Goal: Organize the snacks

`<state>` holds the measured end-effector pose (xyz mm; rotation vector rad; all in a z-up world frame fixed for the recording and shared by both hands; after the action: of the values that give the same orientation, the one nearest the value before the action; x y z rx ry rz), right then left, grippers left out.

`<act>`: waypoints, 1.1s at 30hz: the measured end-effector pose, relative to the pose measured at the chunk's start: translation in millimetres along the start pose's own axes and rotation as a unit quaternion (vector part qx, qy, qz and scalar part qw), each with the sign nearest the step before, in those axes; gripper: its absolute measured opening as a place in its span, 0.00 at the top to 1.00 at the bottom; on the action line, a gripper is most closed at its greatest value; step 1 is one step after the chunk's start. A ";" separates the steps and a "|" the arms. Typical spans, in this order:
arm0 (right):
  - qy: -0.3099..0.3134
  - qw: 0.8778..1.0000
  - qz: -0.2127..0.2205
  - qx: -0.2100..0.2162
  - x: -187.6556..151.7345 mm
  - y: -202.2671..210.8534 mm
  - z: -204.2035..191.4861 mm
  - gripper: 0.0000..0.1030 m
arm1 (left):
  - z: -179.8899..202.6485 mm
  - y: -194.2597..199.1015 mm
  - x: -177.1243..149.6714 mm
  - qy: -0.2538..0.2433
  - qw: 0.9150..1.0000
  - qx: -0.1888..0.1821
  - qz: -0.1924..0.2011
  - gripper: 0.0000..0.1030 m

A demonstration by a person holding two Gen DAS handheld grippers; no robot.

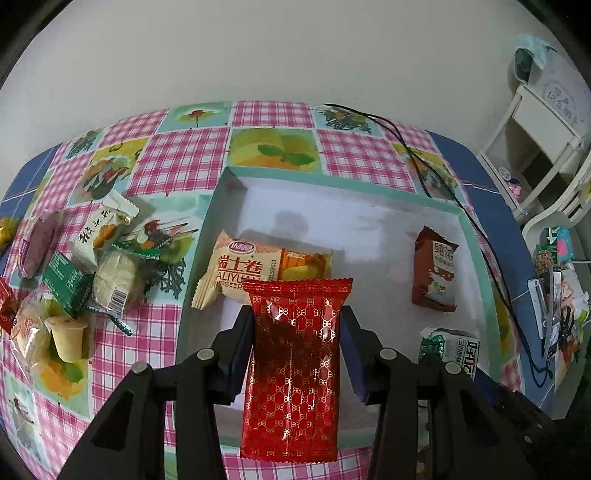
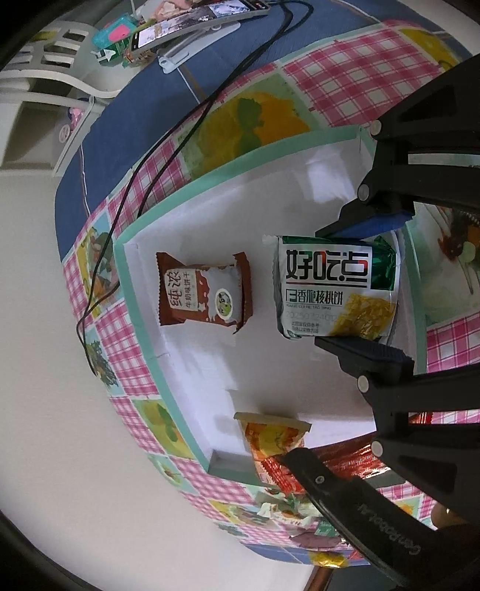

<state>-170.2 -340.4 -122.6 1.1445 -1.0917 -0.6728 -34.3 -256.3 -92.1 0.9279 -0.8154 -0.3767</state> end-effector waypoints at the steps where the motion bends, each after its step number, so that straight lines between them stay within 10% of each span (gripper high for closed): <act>1: 0.001 1.000 -0.001 0.000 -0.1 -0.7 -0.8 0.50 | -1.6 -0.6 -0.4 0.003 1.000 0.002 -0.002 0.55; 16: 0.023 1.000 -0.001 -0.012 -3.1 -1.4 -4.9 0.48 | -18.3 11.9 -2.4 0.025 0.998 0.042 -0.030 0.20; 33: 0.051 0.998 0.029 -0.018 -3.4 8.2 -14.4 0.24 | -67.7 33.1 -16.3 0.075 0.988 0.132 -0.035 0.07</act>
<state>-158.9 -329.5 -116.4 1.1009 -1.0181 -0.5797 4.9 -189.9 -95.1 1.2194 -0.7052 -0.2598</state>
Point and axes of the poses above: each gripper's, at about its wrist camera, not at the fingertips, and y roughly against the way its jaws point, z to its right, x to its top, the point moved 4 cm from there along -y, roughly the way its jaws point, and after that the axes turned 15 degrees about -x, right-handed, at the moved point
